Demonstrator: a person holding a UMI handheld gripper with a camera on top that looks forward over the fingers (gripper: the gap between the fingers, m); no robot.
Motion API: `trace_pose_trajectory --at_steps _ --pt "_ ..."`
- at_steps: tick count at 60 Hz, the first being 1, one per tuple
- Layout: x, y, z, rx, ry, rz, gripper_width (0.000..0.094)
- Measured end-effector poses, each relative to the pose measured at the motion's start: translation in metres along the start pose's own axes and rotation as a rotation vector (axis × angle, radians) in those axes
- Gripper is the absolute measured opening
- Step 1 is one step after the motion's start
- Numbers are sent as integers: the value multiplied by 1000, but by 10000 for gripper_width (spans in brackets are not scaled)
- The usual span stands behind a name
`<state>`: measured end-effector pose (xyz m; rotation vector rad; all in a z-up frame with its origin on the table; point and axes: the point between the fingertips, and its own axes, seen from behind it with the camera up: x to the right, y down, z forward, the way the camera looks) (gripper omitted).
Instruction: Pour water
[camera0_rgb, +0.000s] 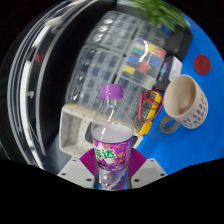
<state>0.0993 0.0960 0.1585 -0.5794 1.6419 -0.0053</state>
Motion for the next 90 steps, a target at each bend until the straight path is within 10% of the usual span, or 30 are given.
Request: trace_pose_trajectory --at_steps 40,55,90 --pt "18 -57 3 45 -58 840 369" --pt "-2 -67 -7 -30 3 302 370" --pt "42 -281 -65 212 340 -1043 380"
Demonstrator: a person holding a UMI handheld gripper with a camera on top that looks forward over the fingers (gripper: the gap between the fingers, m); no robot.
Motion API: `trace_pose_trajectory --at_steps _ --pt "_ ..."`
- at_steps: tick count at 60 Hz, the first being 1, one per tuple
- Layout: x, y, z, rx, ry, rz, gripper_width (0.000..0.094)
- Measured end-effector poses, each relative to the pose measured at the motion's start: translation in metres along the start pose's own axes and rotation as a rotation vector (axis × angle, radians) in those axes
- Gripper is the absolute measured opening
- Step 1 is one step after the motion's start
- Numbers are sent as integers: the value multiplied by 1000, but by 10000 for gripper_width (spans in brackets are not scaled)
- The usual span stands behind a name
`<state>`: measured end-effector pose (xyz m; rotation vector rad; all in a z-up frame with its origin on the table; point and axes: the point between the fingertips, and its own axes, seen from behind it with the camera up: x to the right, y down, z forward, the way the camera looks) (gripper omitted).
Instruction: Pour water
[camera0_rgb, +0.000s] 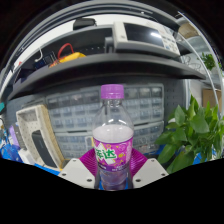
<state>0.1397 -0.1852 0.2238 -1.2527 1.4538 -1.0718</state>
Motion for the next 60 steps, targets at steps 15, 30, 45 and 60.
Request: trace_pose_trajectory --at_steps 15,30,45,60 --pt "47 79 37 -94 46 -70 379" --pt "64 115 38 -47 54 -52 405" --pt "63 114 35 -32 58 -59 501" --pt "69 142 6 -142 115 -60 741"
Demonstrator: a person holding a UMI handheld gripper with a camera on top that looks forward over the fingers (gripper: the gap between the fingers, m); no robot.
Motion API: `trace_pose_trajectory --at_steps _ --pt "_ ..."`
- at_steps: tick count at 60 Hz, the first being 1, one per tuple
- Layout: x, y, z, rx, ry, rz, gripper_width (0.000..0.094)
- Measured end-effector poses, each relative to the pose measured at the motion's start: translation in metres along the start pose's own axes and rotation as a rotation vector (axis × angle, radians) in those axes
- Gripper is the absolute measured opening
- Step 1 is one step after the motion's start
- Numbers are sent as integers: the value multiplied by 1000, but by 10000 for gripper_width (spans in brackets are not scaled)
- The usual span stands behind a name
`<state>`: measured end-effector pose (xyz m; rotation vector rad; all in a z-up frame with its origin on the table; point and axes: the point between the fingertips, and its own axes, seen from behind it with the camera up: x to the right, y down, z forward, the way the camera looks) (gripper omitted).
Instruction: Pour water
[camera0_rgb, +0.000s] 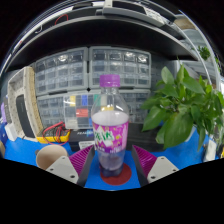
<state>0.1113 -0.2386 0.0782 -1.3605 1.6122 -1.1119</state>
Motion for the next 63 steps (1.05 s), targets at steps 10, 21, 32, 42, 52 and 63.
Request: trace_pose_trajectory --at_steps 10,21,32,42,52,63 --pt "-1 30 -60 -46 31 29 733" --pt "-18 33 -139 -82 62 39 737" --pt "-57 -2 -202 -66 39 37 737" --pt "-96 -35 -244 -26 -3 10 738" --pt "-129 -52 -272 -9 -40 -38 739" --pt "-160 -65 -290 22 -77 -57 745"
